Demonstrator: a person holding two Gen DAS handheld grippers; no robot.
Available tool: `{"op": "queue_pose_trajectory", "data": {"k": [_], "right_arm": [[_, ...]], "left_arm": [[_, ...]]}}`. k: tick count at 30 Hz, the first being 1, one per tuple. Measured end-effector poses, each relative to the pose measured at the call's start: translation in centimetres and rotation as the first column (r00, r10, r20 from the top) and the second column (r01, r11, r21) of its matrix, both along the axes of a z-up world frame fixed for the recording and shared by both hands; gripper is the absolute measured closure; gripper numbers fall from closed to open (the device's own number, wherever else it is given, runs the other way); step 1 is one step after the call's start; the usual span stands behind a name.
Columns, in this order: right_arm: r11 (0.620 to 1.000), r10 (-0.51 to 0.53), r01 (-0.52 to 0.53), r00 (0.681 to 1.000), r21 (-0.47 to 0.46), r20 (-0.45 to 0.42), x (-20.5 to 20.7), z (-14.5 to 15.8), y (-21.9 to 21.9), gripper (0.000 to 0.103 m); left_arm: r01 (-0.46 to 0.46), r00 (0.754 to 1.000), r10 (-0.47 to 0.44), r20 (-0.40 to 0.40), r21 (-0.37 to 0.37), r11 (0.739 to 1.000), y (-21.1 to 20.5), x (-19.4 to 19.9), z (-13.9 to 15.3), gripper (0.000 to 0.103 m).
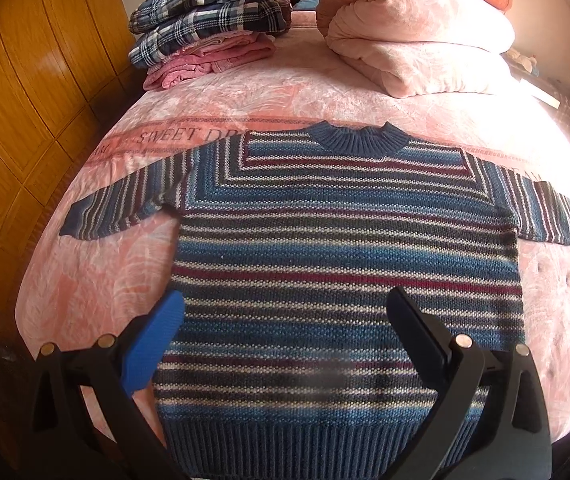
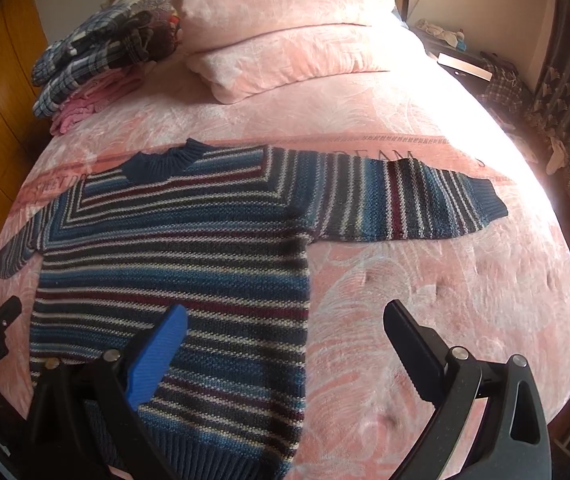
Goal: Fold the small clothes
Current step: 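Move the right tool to the sleeve cuff and grasp it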
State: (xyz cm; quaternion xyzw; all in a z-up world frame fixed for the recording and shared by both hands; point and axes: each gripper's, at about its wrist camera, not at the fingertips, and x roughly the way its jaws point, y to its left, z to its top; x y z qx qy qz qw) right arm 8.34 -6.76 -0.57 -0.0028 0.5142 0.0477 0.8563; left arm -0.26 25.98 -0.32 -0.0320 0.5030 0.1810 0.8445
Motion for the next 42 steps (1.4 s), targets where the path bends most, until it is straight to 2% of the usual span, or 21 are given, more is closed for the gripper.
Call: {"op": "queue_pose_trajectory", "data": {"k": [2, 4, 6, 10, 14, 18, 20, 23, 25, 29, 31, 33, 35, 36, 37, 38, 42], "right_arm": [[0.997, -0.077, 0.078, 0.996, 0.018, -0.044, 3.1, -0.6, -3.3, 0.004], [0.989, -0.121, 0.129, 0.986, 0.074, -0.112, 6.1, -1.5, -6.8, 0.004], [0.984, -0.148, 0.162, 0.977, 0.081, -0.152, 8.9, -2.5, -9.7, 0.004], [0.972, -0.233, 0.227, 0.96, -0.052, -0.155, 13.3, -4.9, -15.4, 0.004], [0.96, -0.277, 0.264, 0.942, -0.093, -0.188, 16.5, -8.0, -20.6, 0.004], [0.94, -0.332, 0.341, 0.906, -0.011, -0.262, 18.5, -11.0, -25.6, 0.005], [0.918, -0.363, 0.393, 0.882, 0.046, -0.301, 18.9, -12.2, -27.9, 0.005], [0.88, -0.395, 0.46, 0.848, 0.12, -0.354, 19.4, -13.7, -30.4, 0.011], [0.854, -0.412, 0.494, 0.835, 0.166, -0.363, 19.7, -14.4, -31.7, 0.013], [0.809, -0.463, 0.553, 0.807, 0.197, -0.367, 19.9, -15.8, -33.7, 0.015], [0.774, -0.482, 0.593, 0.78, 0.224, -0.398, 19.6, -17.1, -34.6, 0.021], [0.762, -0.495, 0.604, 0.776, 0.234, -0.392, 19.4, -17.4, -35.1, 0.027], [0.793, -0.49, 0.577, 0.795, 0.197, -0.357, 19.5, -17.0, -34.9, 0.048], [0.805, -0.475, 0.555, 0.814, 0.209, -0.333, 19.4, -16.6, -34.8, 0.078], [0.799, -0.46, 0.544, 0.827, 0.254, -0.324, 19.3, -16.5, -34.9, 0.089], [0.787, -0.459, 0.546, 0.829, 0.286, -0.32, 19.1, -16.1, -35.1, 0.089], [0.771, -0.49, 0.566, 0.82, 0.292, -0.294, 17.8, -14.3, -35.9, 0.092]], "left_arm": [[0.009, 1.0, -0.009, -0.003, 0.005, 1.0, -0.7, 2.3, -0.4, 0.003], [0.018, 1.0, -0.018, -0.006, 0.005, 1.0, -1.5, 4.5, -0.9, 0.003], [0.031, 0.999, -0.031, -0.014, -0.017, 0.999, -2.4, 6.6, -1.6, 0.003], [0.035, 0.999, -0.037, -0.027, -0.072, 0.997, -4.4, 10.0, -3.2, 0.003], [0.061, 0.998, -0.063, -0.021, -0.073, 0.995, -6.4, 12.6, -4.1, 0.003], [0.063, 0.998, -0.065, -0.023, -0.083, 0.995, -7.5, 14.1, -4.8, 0.003], [0.059, 0.998, -0.062, -0.025, -0.108, 0.992, -7.7, 14.5, -5.2, 0.003], [0.059, 0.997, -0.063, -0.033, -0.102, 0.993, -7.7, 14.9, -5.7, 0.003], [0.052, 0.997, -0.056, -0.043, -0.096, 0.994, -7.3, 15.0, -6.0, 0.003], [0.039, 0.998, -0.043, -0.046, -0.103, 0.994, -6.7, 14.9, -6.0, 0.003], [0.039, 0.998, -0.043, -0.041, -0.092, 0.995, -6.5, 14.8, -5.9, 0.003], [0.039, 0.998, -0.043, -0.039, -0.084, 0.996, -6.4, 14.9, -5.8, 0.003], [0.032, 0.999, -0.036, -0.039, -0.089, 0.996, -6.3, 14.8, -5.7, 0.003], [0.03, 0.999, -0.033, -0.04, -0.094, 0.995, -6.2, 14.8, -5.7, 0.003], [0.029, 0.999, -0.033, -0.039, -0.096, 0.995, -6.1, 14.8, -5.7, 0.003], [0.029, 0.999, -0.032, -0.038, -0.094, 0.995, -6.0, 14.8, -5.6, 0.003], [0.024, 0.999, -0.027, -0.032, -0.086, 0.996, -5.6, 14.4, -5.3, 0.003]]}}
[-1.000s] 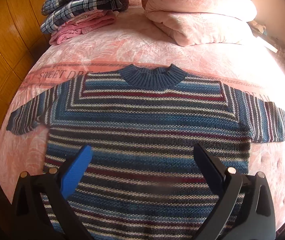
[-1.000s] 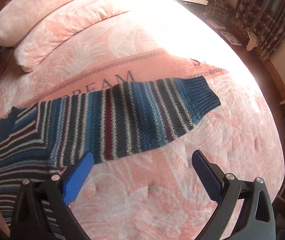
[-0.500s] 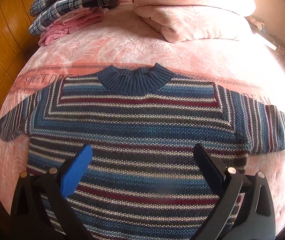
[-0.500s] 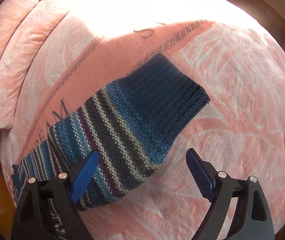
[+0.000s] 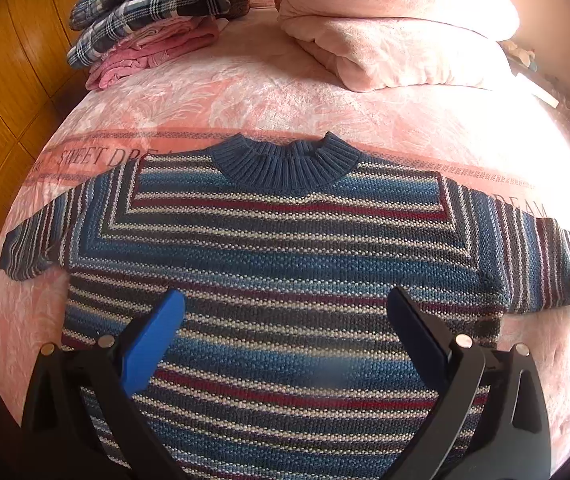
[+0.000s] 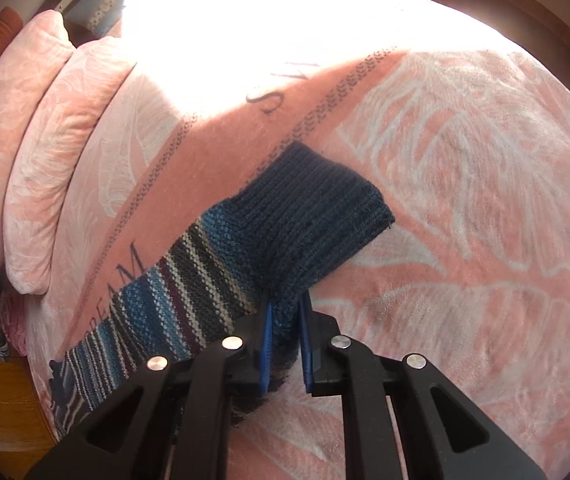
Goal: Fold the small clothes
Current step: 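Lift the sleeve with the right tool and fold it across the sweater body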
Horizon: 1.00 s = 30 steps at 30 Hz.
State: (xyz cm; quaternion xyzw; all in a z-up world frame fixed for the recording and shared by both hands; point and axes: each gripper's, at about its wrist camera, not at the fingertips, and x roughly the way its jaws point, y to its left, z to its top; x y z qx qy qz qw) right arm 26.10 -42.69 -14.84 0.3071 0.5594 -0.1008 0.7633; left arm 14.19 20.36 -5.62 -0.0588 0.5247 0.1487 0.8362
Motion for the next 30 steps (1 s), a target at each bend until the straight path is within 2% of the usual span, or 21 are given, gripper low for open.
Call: {"op": "queue_pose_trajectory", "data": {"k": [4, 5, 8, 11, 15, 19, 23, 25, 27, 30], "right_arm": [[0.996, -0.082, 0.078, 0.986, -0.031, -0.145, -1.4, -1.9, -1.2, 0.092], [0.996, -0.081, 0.076, 0.986, -0.035, -0.148, -1.7, -2.4, -1.2, 0.092], [0.994, -0.023, 0.012, 0.995, -0.104, -0.1, -1.3, -1.4, -0.4, 0.092], [0.99, 0.002, -0.008, 0.999, -0.139, -0.046, -1.0, 0.6, 1.3, 0.092], [0.965, 0.159, -0.145, 0.986, -0.218, 0.047, -0.2, 4.3, 6.7, 0.093], [0.956, 0.29, -0.279, 0.943, -0.089, 0.165, 0.8, 6.8, 13.9, 0.093], [0.909, 0.418, -0.409, 0.894, -0.086, 0.164, 0.5, 7.2, 21.8, 0.093], [0.877, 0.481, -0.471, 0.864, -0.098, 0.15, 0.7, 6.8, 25.8, 0.093], [0.828, 0.559, -0.545, 0.82, -0.134, 0.118, 0.0, 6.2, 29.7, 0.093], [0.754, 0.655, -0.64, 0.749, -0.149, 0.097, -1.2, 5.4, 34.3, 0.093]], "left_arm": [[-0.013, 1.0, 0.013, -0.009, -0.001, 1.0, 0.7, -0.2, -0.2, 0.003], [-0.017, 1.0, 0.017, -0.01, 0.0, 1.0, 0.9, -0.2, -0.3, 0.003], [-0.036, 0.999, 0.035, -0.012, -0.046, 0.998, 1.6, -0.3, -0.5, 0.003], [-0.055, 0.998, 0.054, -0.011, -0.103, 0.993, 2.4, -0.3, -0.6, 0.003], [-0.078, 0.997, 0.077, -0.012, -0.131, 0.988, 3.6, -0.3, -0.9, 0.003], [-0.1, 0.995, 0.098, -0.023, -0.1, 0.99, 4.7, -0.3, -1.1, 0.003], [-0.094, 0.995, 0.09, -0.049, -0.083, 0.992, 5.6, 0.0, -1.1, 0.003], [-0.067, 0.996, 0.062, -0.056, -0.081, 0.995, 5.8, 0.2, -1.1, 0.003], [-0.053, 0.997, 0.049, -0.056, -0.078, 0.996, 5.9, 0.3, -1.1, 0.003], [-0.062, 0.996, 0.053, -0.069, -0.133, 0.989, 6.4, 0.4, -1.2, 0.003]]}}
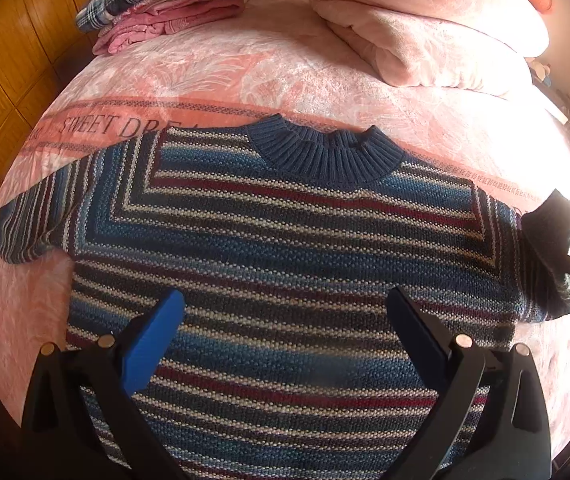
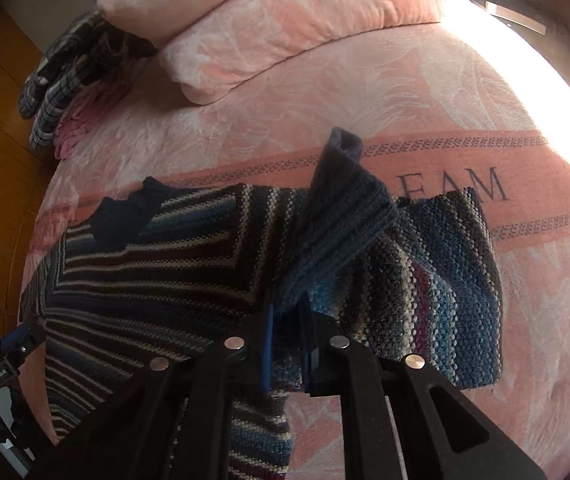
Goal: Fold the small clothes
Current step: 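Lift the sleeve with the right tool and fold it across the sweater body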
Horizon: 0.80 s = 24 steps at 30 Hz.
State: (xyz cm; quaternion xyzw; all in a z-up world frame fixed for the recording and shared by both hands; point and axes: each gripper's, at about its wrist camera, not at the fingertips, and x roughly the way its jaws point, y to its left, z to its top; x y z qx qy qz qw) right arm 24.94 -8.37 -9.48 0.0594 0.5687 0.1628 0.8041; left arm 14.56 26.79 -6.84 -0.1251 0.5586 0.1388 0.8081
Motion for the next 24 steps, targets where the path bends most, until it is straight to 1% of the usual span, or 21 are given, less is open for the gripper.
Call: {"op": "queue_pose_trajectory", "data": {"k": [3, 6, 8, 9, 10, 11, 13, 15, 18, 20, 21, 22, 24], "right_arm": [[0.995, 0.095, -0.095, 0.996, -0.029, -0.005, -1.0, -1.1, 3.6, 0.092], [0.988, 0.138, -0.139, 0.99, -0.059, -0.029, -1.7, -2.6, 5.7, 0.09], [0.986, 0.145, -0.149, 0.988, -0.079, -0.045, -2.0, -3.3, 6.4, 0.086], [0.985, 0.152, -0.156, 0.987, -0.079, -0.055, -2.2, -3.6, 6.6, 0.083], [0.983, 0.166, -0.171, 0.984, -0.074, -0.068, -2.4, -3.8, 6.8, 0.077], [0.979, 0.187, -0.193, 0.979, -0.062, -0.083, -2.5, -3.9, 7.0, 0.074], [0.974, 0.223, -0.226, 0.97, -0.027, -0.101, -2.9, -3.6, 7.1, 0.073], [0.974, 0.226, -0.227, 0.97, -0.005, -0.088, -3.1, -2.5, 6.6, 0.073], [0.985, 0.172, -0.17, 0.983, 0.03, -0.07, -3.3, -0.2, 4.4, 0.073], [0.995, 0.091, -0.093, 0.994, -0.023, -0.063, -3.2, 1.3, 2.6, 0.073], [0.998, 0.052, -0.053, 0.998, -0.029, -0.045, -3.3, 2.1, 1.5, 0.073], [1.0, 0.016, -0.016, 0.999, -0.006, -0.034, -3.3, 2.8, 0.3, 0.073], [0.995, -0.059, 0.063, 0.997, 0.075, -0.051, -3.3, 3.7, -2.3, 0.073]], "left_arm": [[-0.012, 1.0, 0.011, -0.013, -0.062, 0.998, 0.3, 0.0, -0.3, 0.003], [-0.02, 1.0, 0.019, -0.008, -0.1, 0.995, 0.2, 0.1, -0.5, 0.003], [-0.009, 1.0, 0.008, -0.004, -0.129, 0.992, -0.2, 0.3, -0.6, 0.003], [0.0, 1.0, 0.0, -0.002, -0.14, 0.99, -0.5, 0.4, -0.7, 0.003], [0.008, 1.0, -0.008, 0.0, -0.143, 0.99, -0.8, 0.5, -0.7, 0.003], [0.015, 1.0, -0.015, 0.002, -0.145, 0.989, -1.2, 0.6, -0.8, 0.003], [0.029, 1.0, -0.029, 0.006, -0.159, 0.987, -1.8, 0.8, -0.9, 0.003], [0.039, 0.999, -0.037, 0.014, -0.178, 0.983, -2.4, 1.0, -1.1, 0.003], [0.061, 0.998, -0.058, 0.018, -0.235, 0.97, -3.3, 1.7, -1.8, 0.003], [0.084, 0.996, -0.081, 0.022, -0.288, 0.954, -4.1, 2.3, -2.6, 0.003], [0.099, 0.995, -0.098, 0.02, -0.328, 0.94, -4.6, 2.7, -3.1, 0.003], [0.112, 0.993, -0.114, 0.017, -0.381, 0.918, -5.2, 3.1, -3.7, 0.003], [0.114, 0.992, -0.126, 0.009, -0.494, 0.862, -6.3, 4.0, -5.0, 0.004]]}}
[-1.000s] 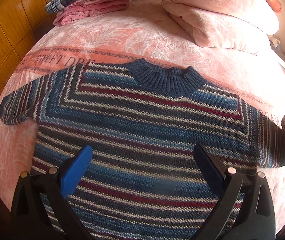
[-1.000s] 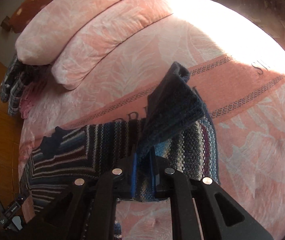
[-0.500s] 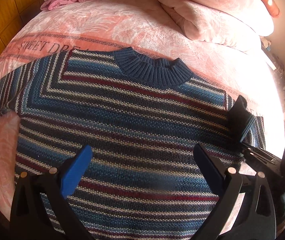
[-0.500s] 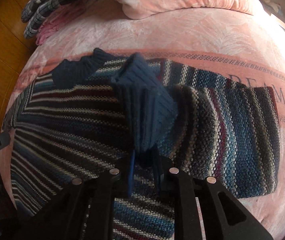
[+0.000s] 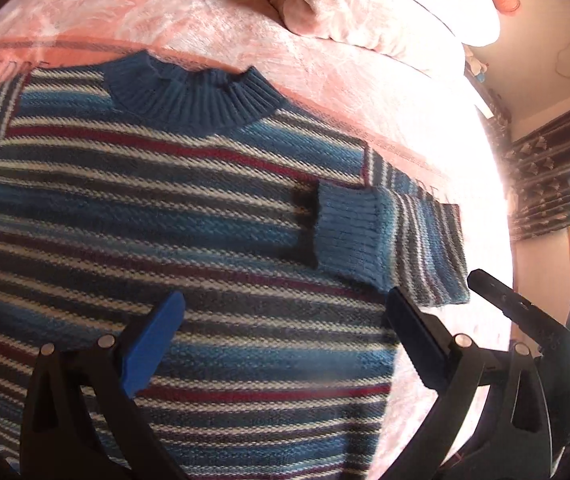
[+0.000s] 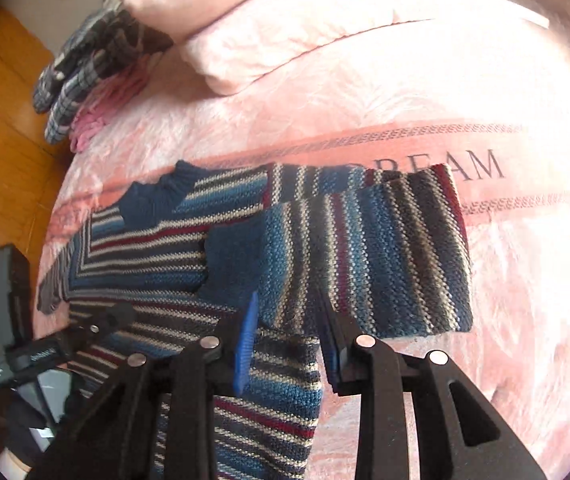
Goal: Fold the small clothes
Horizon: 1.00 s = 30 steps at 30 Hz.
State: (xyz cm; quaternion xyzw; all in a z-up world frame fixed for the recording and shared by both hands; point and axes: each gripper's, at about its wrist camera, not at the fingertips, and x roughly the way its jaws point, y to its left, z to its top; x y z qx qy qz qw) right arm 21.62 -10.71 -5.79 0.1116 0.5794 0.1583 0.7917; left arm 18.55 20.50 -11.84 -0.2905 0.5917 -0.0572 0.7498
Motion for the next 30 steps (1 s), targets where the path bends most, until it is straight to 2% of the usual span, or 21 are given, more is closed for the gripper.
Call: {"op": "queue_pose_trajectory", "data": {"k": [2, 3, 9, 11, 13, 15, 17, 19, 20, 21, 25, 30], "right_arm": [[0.995, -0.065, 0.066, 0.998, 0.072, -0.013, -0.2, 0.5, -2.2, 0.073], [0.992, -0.085, 0.086, 0.996, 0.088, -0.015, -0.2, 0.6, -2.9, 0.073], [0.994, -0.102, 0.102, 0.995, 0.05, 0.003, 0.0, 0.9, -4.9, 0.073], [0.993, -0.105, 0.105, 0.994, 0.05, 0.0, 0.2, 0.7, -5.3, 0.073], [0.991, -0.117, 0.117, 0.993, 0.057, -0.003, 0.3, 0.7, -5.9, 0.073], [0.99, -0.124, 0.124, 0.992, 0.065, -0.004, 0.3, 0.5, -6.0, 0.073], [0.99, -0.123, 0.123, 0.992, 0.062, -0.005, 0.2, 0.4, -5.9, 0.072], [0.992, -0.118, 0.119, 0.993, 0.051, -0.007, 0.3, 0.2, -5.7, 0.072], [0.992, -0.115, 0.115, 0.993, 0.042, -0.009, 0.3, 0.0, -5.7, 0.072], [0.993, -0.114, 0.114, 0.993, 0.032, -0.01, 0.3, -0.1, -5.6, 0.072], [0.992, -0.125, 0.125, 0.992, 0.015, -0.026, 0.6, -0.9, -5.7, 0.072], [0.994, -0.11, 0.11, 0.993, -0.023, -0.038, 1.0, -2.0, -5.3, 0.072]], "left_arm": [[-0.013, 1.0, 0.012, -0.013, -0.113, 0.993, -0.9, 0.9, -1.4, 0.004], [-0.019, 0.999, 0.016, -0.028, -0.141, 0.99, -1.4, 1.4, -2.1, 0.004], [-0.005, 0.998, -0.006, -0.06, -0.176, 0.984, -3.9, 3.4, -5.6, 0.004], [-0.006, 0.998, -0.006, -0.067, -0.187, 0.982, -4.0, 3.9, -6.5, 0.012], [-0.021, 0.997, 0.005, -0.075, -0.208, 0.978, -3.7, 4.5, -7.3, 0.024], [-0.049, 0.996, 0.03, -0.083, -0.235, 0.971, -3.4, 4.9, -7.9, 0.028], [-0.042, 0.997, 0.026, -0.069, -0.237, 0.971, -3.5, 5.3, -7.9, 0.04], [-0.032, 0.998, 0.019, -0.056, -0.238, 0.971, -3.2, 5.5, -7.7, 0.068], [-0.034, 0.999, 0.021, -0.05, -0.261, 0.965, -3.2, 5.5, -7.7, 0.078], [-0.038, 0.998, 0.024, -0.05, -0.282, 0.959, -3.2, 5.5, -7.7, 0.094], [-0.02, 1.0, 0.017, -0.016, -0.253, 0.967, -3.4, 5.6, -6.7, 0.096], [-0.042, 0.998, 0.053, 0.035, -0.265, 0.963, -1.4, 5.2, -4.0, 0.096]]}}
